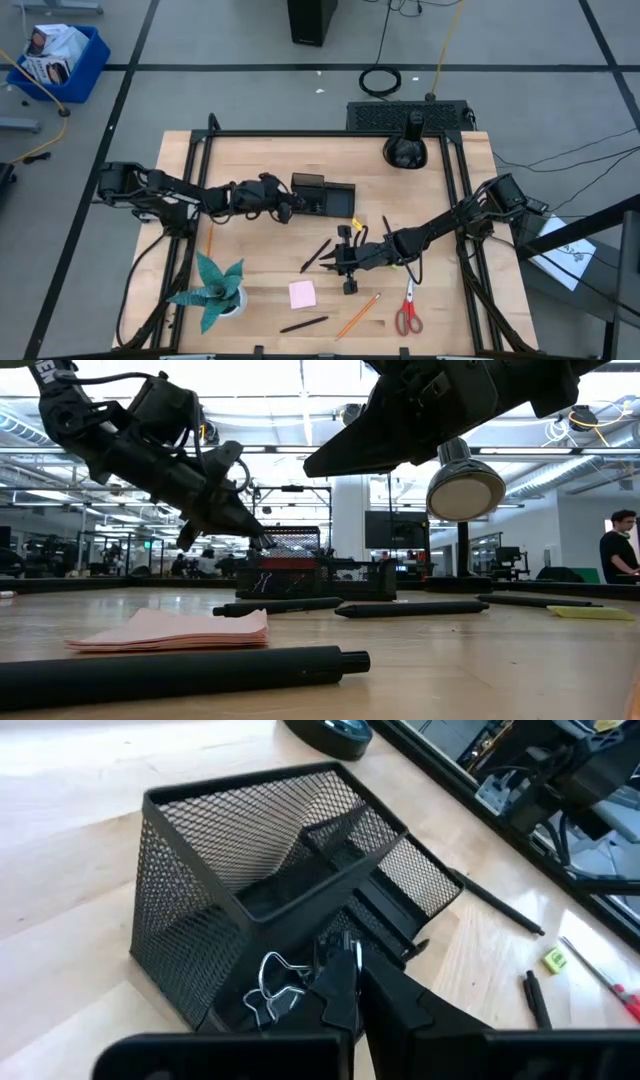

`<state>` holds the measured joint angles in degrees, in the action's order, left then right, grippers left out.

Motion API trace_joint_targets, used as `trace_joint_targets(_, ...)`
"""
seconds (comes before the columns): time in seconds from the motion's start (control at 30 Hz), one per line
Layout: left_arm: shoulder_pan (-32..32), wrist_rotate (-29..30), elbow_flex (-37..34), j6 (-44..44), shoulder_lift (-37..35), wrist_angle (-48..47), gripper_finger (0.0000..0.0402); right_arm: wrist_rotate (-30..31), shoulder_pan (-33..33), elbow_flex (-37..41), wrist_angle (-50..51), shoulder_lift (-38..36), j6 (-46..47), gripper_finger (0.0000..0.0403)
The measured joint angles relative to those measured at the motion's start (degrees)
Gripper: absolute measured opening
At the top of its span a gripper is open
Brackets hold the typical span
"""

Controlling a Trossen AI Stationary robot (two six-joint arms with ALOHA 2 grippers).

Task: Pick and place office supplies into organizer
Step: Put the black binder clip into the black desk organizer, then put the black pen into the black desk organizer

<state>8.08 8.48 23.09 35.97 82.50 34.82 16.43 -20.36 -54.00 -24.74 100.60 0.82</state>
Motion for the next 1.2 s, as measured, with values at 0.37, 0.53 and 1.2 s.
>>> trace_joint_targets(0.37, 0.2, -1.2, 0.0, -1.8, 0.0, 2.6, 0.0029, 0.0, 0.0, 0.0, 0.0, 0.0, -0.1, 0.0061)
trace_joint_targets(0.53, 0.1, -1.4, 0.0, -4.0, 0.0, 3.0, 0.0032, 0.0, 0.0, 0.0, 0.0, 0.0, -0.8, 0.0061)
trace_joint_targets(1.2, -4.3, -1.6, 0.0, -2.9, -0.4, 5.5, 0.0180, 0.0, 0.0, 0.0, 3.2, 0.0, 0.1, 0.0061)
